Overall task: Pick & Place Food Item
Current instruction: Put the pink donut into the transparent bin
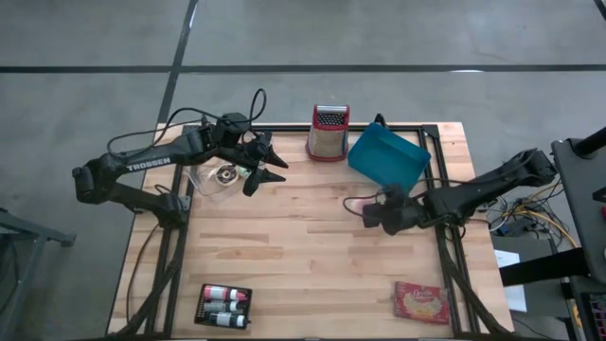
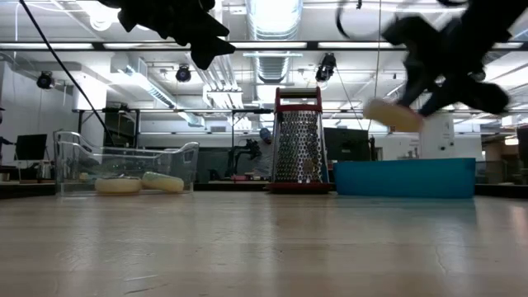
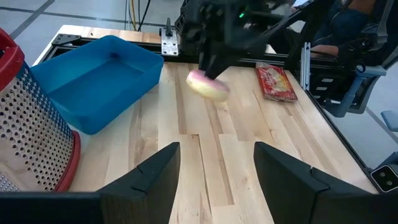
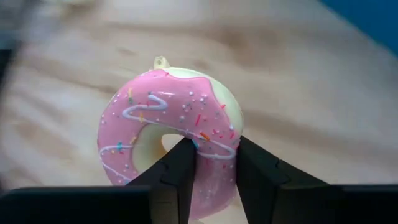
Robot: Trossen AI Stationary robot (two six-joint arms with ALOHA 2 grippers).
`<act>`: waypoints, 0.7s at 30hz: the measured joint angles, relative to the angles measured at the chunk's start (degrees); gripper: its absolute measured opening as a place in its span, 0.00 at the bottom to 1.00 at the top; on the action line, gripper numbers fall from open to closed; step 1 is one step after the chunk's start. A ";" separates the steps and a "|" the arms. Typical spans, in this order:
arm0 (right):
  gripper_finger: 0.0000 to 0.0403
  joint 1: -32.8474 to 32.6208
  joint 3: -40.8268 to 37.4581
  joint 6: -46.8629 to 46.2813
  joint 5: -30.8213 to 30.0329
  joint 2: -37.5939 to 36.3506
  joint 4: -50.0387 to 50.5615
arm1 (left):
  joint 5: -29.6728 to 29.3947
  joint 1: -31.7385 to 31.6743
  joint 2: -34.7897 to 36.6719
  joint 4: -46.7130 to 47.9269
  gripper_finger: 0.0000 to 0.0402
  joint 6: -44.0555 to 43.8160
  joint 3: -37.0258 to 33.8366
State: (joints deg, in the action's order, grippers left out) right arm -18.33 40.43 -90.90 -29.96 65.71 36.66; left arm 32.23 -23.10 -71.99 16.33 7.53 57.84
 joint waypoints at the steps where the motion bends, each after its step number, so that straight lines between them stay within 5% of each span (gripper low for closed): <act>1: 0.24 0.00 0.87 4.55 -1.98 0.00 -2.17 | 0.00 0.00 -0.02 -0.01 0.52 0.00 0.00; 10: 0.21 -0.02 2.95 44.39 -14.81 0.00 -27.41 | 0.02 0.01 0.00 0.01 0.52 0.00 0.00; 21: 0.20 0.02 2.79 47.58 -31.96 3.78 -32.58 | 0.17 0.03 -0.02 -3.94 0.52 -4.04 -0.04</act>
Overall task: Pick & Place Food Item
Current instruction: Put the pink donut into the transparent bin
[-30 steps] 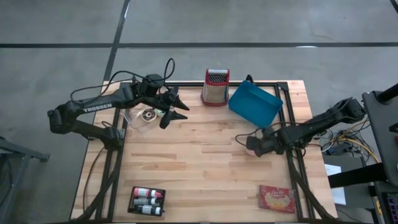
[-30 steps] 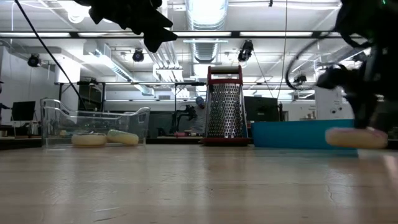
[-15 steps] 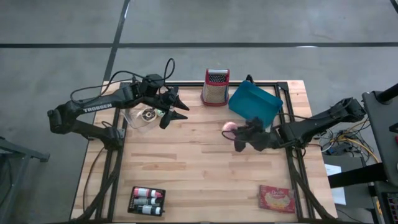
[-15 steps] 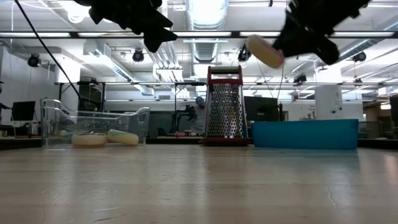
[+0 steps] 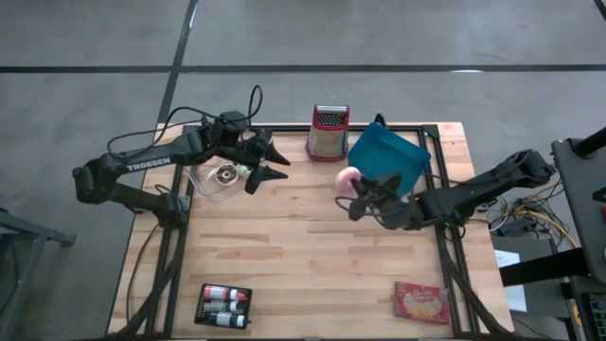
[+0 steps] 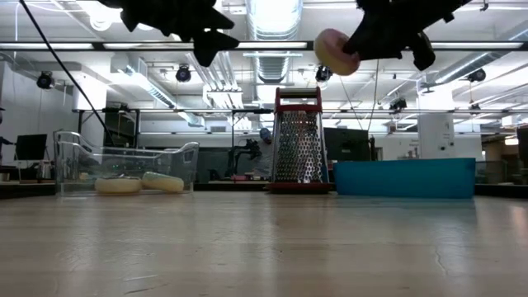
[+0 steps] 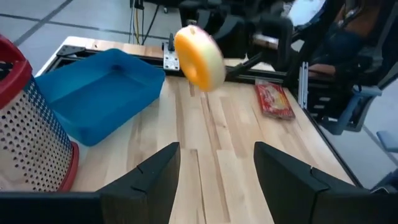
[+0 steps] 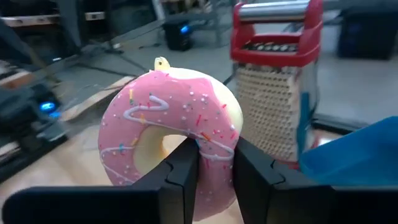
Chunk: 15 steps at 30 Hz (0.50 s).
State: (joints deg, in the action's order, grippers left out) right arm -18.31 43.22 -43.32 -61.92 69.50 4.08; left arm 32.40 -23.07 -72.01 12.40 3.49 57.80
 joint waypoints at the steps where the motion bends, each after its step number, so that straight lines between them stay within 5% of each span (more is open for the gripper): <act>1: 0.20 0.00 0.38 0.00 -1.48 1.17 -0.10 | -0.02 0.00 0.00 -0.30 0.52 -0.36 0.00; 9: 0.19 0.00 7.56 1.95 -11.64 11.42 -0.39 | -0.02 0.37 -0.02 -6.69 0.52 -0.49 0.00; 15: 0.19 0.00 15.39 5.69 -13.41 16.62 0.08 | -0.27 0.35 0.00 -7.70 0.52 -0.50 0.00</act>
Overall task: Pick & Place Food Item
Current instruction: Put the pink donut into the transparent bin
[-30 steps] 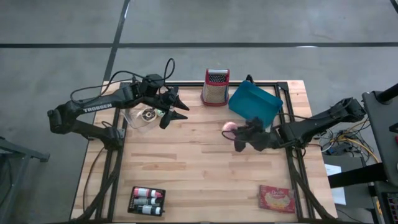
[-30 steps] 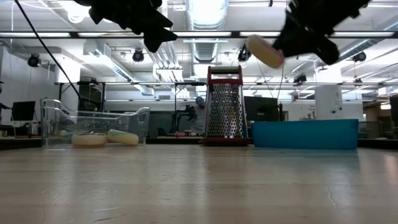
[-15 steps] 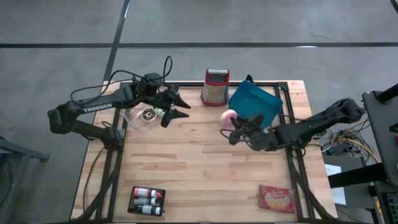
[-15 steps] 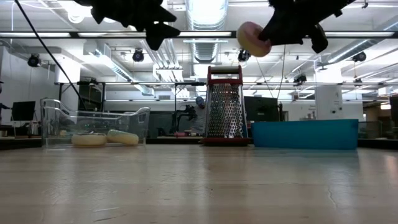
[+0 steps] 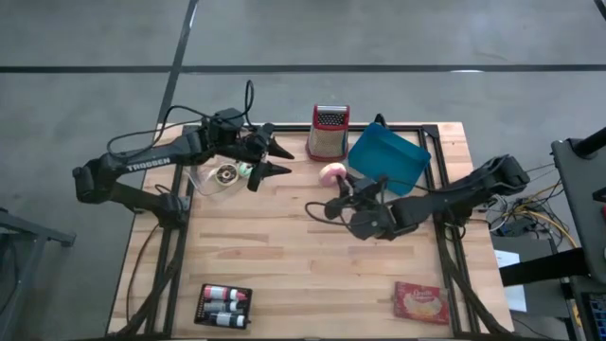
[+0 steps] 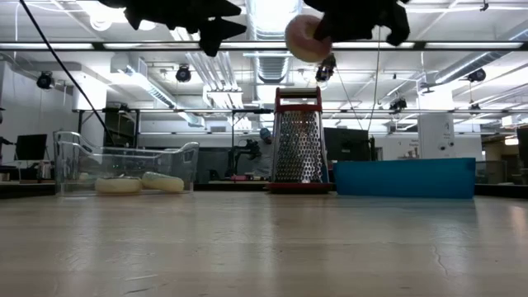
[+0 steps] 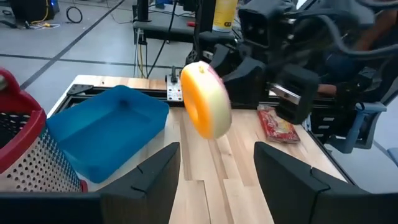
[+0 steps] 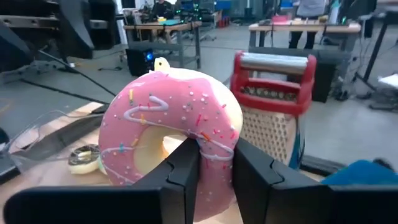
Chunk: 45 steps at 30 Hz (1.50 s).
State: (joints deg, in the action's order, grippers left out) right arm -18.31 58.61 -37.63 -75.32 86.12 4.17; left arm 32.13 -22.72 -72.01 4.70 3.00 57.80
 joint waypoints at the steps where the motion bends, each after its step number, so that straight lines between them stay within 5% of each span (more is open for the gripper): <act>1: 0.19 0.01 1.35 1.30 -0.26 0.88 0.11 | 0.01 0.02 0.02 -0.16 0.52 -0.01 0.00; 16: 0.18 2.59 13.95 9.40 -14.43 13.20 0.00 | -0.34 0.91 -0.05 -2.53 0.52 3.69 0.00; 29: 0.17 4.10 16.15 11.75 -13.12 16.42 0.00 | -0.41 1.75 -3.27 -2.18 0.52 10.75 -0.17; 36: 0.17 4.05 16.11 11.74 -11.85 16.42 -0.05 | -8.24 1.75 -4.85 -4.29 0.52 10.78 -0.33; 45: 0.17 4.09 16.06 11.70 -10.02 16.42 -0.18 | -8.42 1.99 -5.42 -5.73 0.52 11.80 -0.39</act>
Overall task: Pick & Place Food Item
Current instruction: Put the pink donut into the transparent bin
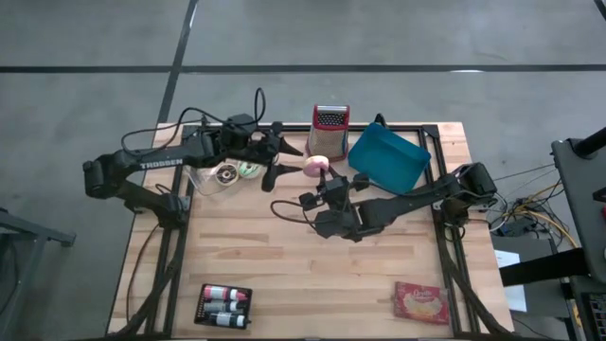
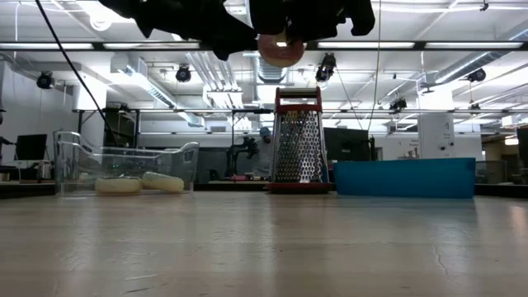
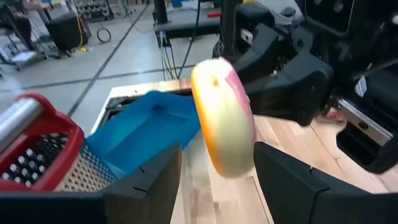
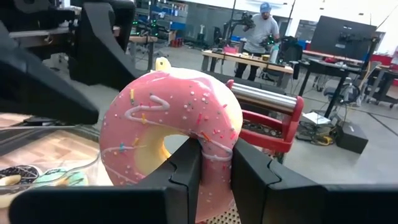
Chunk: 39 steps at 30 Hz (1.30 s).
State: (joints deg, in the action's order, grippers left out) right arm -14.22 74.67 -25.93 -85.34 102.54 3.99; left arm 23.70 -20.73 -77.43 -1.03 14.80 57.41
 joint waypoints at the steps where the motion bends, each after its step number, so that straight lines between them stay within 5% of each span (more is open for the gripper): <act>1: 0.17 0.00 0.00 0.00 0.00 0.00 -0.09 | 0.00 0.00 0.00 -0.64 0.52 0.01 0.00; 39: 0.17 0.00 -0.04 0.68 1.66 0.00 -1.40 | 0.00 0.92 0.02 -8.84 0.52 -3.76 -3.48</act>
State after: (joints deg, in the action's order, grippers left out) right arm -14.22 74.63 -25.26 -83.68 102.54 2.59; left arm 23.70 -19.81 -77.41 -9.87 11.03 53.93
